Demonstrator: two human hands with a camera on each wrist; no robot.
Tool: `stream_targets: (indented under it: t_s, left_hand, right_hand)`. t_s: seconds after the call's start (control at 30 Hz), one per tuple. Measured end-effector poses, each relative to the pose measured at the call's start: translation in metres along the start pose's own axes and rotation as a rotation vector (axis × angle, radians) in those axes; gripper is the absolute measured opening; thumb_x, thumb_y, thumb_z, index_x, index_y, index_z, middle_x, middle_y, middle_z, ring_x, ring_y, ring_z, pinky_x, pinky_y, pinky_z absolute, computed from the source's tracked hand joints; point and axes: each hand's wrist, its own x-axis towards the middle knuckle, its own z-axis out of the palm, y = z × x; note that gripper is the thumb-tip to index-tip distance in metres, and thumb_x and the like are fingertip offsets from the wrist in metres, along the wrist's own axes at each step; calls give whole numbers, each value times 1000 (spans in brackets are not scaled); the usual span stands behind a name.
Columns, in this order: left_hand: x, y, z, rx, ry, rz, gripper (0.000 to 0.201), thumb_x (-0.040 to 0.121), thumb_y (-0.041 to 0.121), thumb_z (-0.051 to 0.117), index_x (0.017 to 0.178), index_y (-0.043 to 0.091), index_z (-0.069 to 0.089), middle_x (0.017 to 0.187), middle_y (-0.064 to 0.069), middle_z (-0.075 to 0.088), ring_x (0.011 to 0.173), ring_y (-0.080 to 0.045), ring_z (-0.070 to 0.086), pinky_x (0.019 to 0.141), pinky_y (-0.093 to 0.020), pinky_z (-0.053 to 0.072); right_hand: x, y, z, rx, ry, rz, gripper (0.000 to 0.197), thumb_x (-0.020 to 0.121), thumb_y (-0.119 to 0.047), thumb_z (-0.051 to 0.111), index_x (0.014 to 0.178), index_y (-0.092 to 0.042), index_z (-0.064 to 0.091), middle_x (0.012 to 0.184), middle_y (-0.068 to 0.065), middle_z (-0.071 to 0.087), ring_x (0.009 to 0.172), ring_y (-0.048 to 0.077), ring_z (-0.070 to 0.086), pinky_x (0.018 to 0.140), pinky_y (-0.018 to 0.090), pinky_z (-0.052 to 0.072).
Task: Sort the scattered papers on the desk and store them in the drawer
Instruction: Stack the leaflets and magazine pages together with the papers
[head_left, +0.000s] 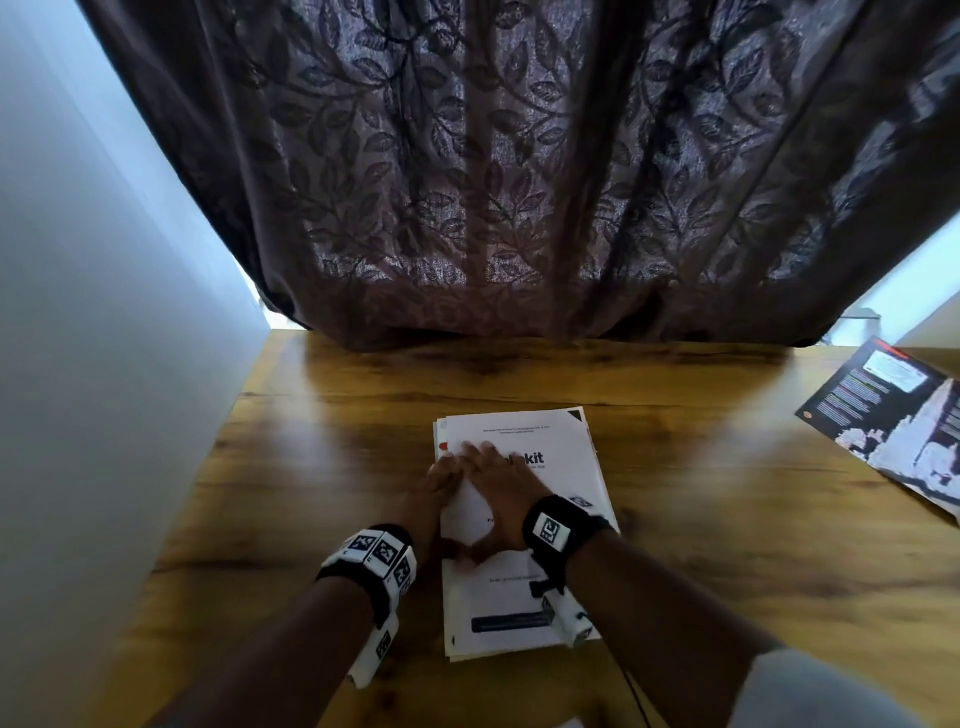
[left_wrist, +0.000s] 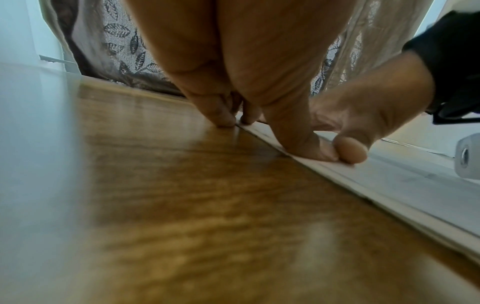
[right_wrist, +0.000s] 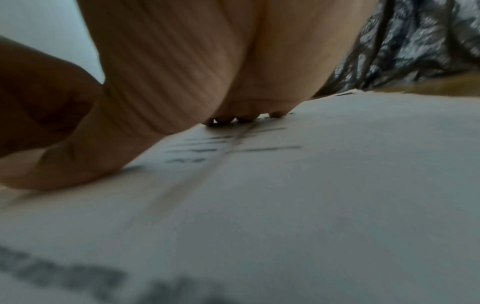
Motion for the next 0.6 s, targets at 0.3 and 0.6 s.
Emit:
stream_targets:
  t_s: [0.3, 0.6]
  left_hand:
    - [-1, -6, 2, -91, -51, 21, 111, 79, 34, 78, 155, 13, 0, 161, 4, -18, 150, -18, -9, 109, -20, -3]
    - [3, -1, -10, -67, -130, -75, 107, 78, 42, 77, 156, 18, 8, 163, 7, 0, 151, -17, 6, 121, -33, 10]
  right_hand:
    - [-83, 56, 39, -110, -47, 51, 151, 51, -97, 56, 150, -27, -35, 156, -4, -45, 143, 26, -40, 115, 56, -21]
    - [-159, 88, 38, 209, -12, 88, 106, 83, -77, 54, 160, -33, -3, 163, -16, -19, 152, 11, -15, 121, 34, -13]
